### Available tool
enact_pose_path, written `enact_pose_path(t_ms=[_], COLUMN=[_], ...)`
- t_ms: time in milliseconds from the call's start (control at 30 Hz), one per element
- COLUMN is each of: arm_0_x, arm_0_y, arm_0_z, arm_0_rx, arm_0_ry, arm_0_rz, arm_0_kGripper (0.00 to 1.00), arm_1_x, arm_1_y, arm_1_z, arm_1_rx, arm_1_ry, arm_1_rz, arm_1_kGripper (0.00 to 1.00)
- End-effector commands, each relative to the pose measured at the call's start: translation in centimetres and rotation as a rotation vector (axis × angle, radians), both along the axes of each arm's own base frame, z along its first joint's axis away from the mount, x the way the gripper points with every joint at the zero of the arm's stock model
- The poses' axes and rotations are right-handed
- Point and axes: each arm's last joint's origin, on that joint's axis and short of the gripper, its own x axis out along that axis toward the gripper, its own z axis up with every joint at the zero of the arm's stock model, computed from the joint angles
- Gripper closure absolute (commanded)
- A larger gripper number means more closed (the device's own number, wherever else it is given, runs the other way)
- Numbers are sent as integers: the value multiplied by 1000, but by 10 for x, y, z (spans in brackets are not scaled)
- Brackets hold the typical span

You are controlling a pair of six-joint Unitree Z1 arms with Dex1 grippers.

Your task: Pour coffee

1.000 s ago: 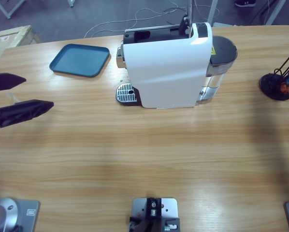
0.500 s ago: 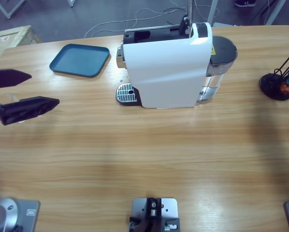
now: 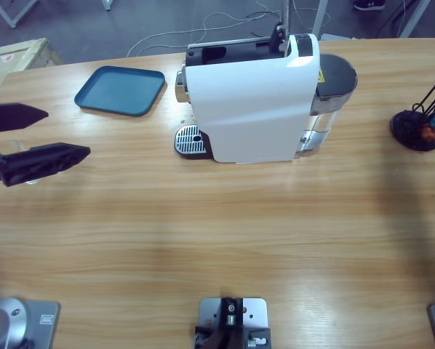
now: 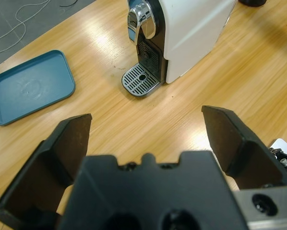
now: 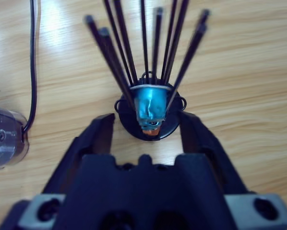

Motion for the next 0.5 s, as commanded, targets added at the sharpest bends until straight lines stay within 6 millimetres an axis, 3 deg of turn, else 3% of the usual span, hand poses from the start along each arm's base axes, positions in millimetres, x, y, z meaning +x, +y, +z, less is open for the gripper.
enact_pose_path(t_ms=[33, 133, 367, 500], arm_0_x=[3, 2, 2, 3], arm_0_y=[-8, -7, -7, -7], arm_0_z=[-8, -8, -10, -10], arm_0_rx=[21, 20, 23, 21], arm_0_ry=[25, 25, 29, 31], arm_0_rz=[-6, -3, -4, -1], arm_0_kGripper=[9, 9, 9, 9], arm_1_x=[10, 14, 15, 13], arm_1_y=[-3, -3, -3, -4], arm_1_z=[-11, -13, -13, -12], arm_1_rx=[-5, -7, -18, -20], arm_1_ry=[48, 59, 60, 56], arm_1_rz=[-34, -33, -41, -45], arm_1_kGripper=[313, 366, 691, 701])
